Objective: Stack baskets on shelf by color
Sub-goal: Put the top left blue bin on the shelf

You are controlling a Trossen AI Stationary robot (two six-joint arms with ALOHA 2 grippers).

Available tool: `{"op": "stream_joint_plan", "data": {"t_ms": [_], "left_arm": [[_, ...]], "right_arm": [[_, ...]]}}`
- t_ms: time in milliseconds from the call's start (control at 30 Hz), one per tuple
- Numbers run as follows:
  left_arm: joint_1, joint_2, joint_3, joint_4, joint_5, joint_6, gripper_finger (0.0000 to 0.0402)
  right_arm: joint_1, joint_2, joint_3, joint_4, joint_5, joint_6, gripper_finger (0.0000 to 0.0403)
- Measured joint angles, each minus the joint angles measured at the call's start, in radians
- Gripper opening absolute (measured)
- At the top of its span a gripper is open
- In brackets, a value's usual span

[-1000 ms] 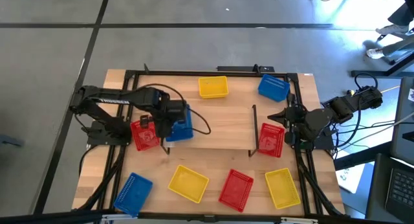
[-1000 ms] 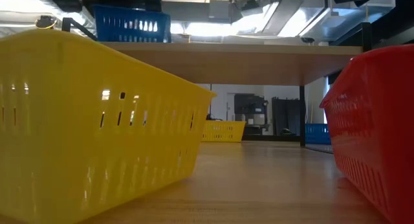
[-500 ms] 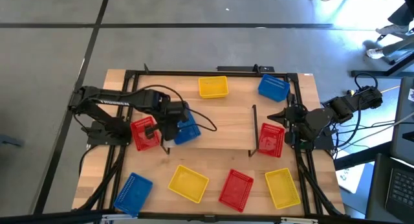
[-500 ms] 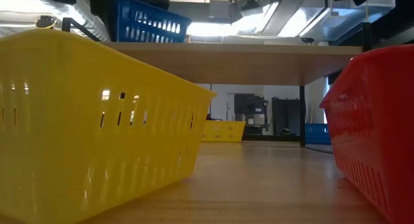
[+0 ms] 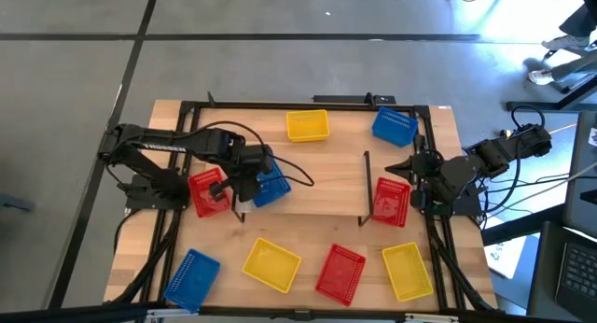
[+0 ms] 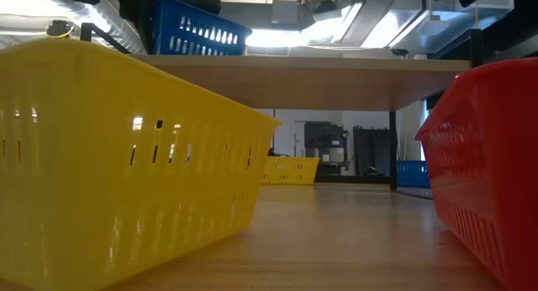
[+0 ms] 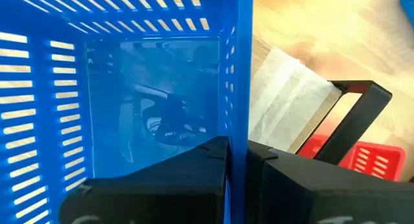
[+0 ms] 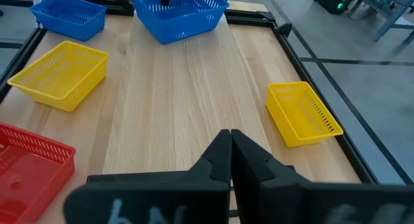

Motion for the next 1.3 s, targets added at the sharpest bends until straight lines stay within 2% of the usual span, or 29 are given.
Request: {"op": "stream_joint_plan", "data": {"t_ms": [233, 600, 833, 1033, 1300], "left_arm": [[0.003, 0.0, 0.0, 0.006, 0.053, -0.03, 0.0002], [0.006, 0.0, 0.0, 0.006, 0.056, -0.02, 0.0054], [0.018, -0.04, 0.01, -0.03, -0.006, 0.023, 0.005], [0.018, -0.073, 0.076, -0.091, -0.015, 0.021, 0.0049], [0.062, -0.097, 0.204, -0.003, -0.068, -0.039, 0.0049]], "right_arm": [[0.0, 0.0, 0.0, 0.0, 0.0, 0.003, 0.0], [0.0, 0.0, 0.0, 0.0, 0.0, 0.004, 0.0], [0.0, 0.0, 0.0, 0.01, -0.027, 0.004, 0.0], [0.0, 0.0, 0.0, 0.015, -0.026, 0.002, 0.0], [0.0, 0.0, 0.0, 0.044, -0.025, -0.004, 0.0]]}}
